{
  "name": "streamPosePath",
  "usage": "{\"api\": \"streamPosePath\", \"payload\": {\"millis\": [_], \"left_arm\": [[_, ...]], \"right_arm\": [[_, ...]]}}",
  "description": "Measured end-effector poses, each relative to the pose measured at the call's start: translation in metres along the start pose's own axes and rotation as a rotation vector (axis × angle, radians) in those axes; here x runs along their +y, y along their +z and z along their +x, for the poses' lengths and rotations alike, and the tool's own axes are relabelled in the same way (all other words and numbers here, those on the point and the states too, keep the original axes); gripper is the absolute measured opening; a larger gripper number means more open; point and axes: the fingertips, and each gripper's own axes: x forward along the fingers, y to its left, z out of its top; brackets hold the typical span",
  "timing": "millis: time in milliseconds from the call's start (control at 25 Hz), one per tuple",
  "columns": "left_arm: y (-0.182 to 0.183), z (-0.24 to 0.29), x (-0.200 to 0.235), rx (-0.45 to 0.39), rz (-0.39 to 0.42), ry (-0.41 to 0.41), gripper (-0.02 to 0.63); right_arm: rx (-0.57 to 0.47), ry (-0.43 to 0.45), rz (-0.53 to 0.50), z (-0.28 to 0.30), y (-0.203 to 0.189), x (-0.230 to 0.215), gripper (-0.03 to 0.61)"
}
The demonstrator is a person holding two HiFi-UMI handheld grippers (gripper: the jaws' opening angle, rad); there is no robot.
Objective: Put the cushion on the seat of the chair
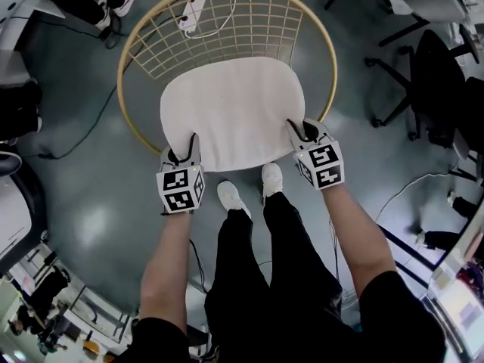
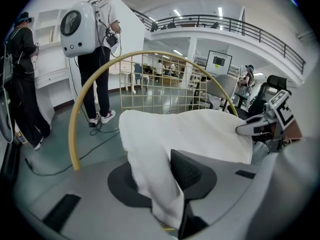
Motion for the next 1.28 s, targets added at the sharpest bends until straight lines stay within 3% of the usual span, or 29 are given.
{"api": "streamPosePath", "payload": {"millis": [320, 560, 840, 880, 1120, 1280], "left_arm": [[-0.031, 0.035, 0.011, 0.052, 0.030, 0.031, 0.132], [-0.037, 0.038, 0.019, 0.045, 0.050, 0.071, 0.169], [-0.043, 0.038, 0.035, 0.079, 0.052, 0.163, 0.285], [-0.044, 0.038, 0.037, 0.087, 0.058, 0.175, 0.328], [-0.042, 0.030, 0.042, 0.063, 0.133, 0.236, 0.353], [-0.034, 0.023, 0.032, 0.039, 0.162, 0.215, 0.351]], "right_arm": [[0.052, -0.034, -0.004, 0.037, -0.027, -0.005, 0.057], [0.078, -0.076, 0.026, 0.046, -0.041, -0.006, 0.057], [0.096, -0.116, 0.058, 0.052, -0.049, -0.008, 0.059], [0.096, -0.124, 0.053, 0.052, -0.049, -0.008, 0.061], [0.108, -0.169, 0.064, 0.053, -0.053, -0.013, 0.126], [0.118, -0.194, 0.052, 0.050, -0.052, -0.015, 0.169]]}}
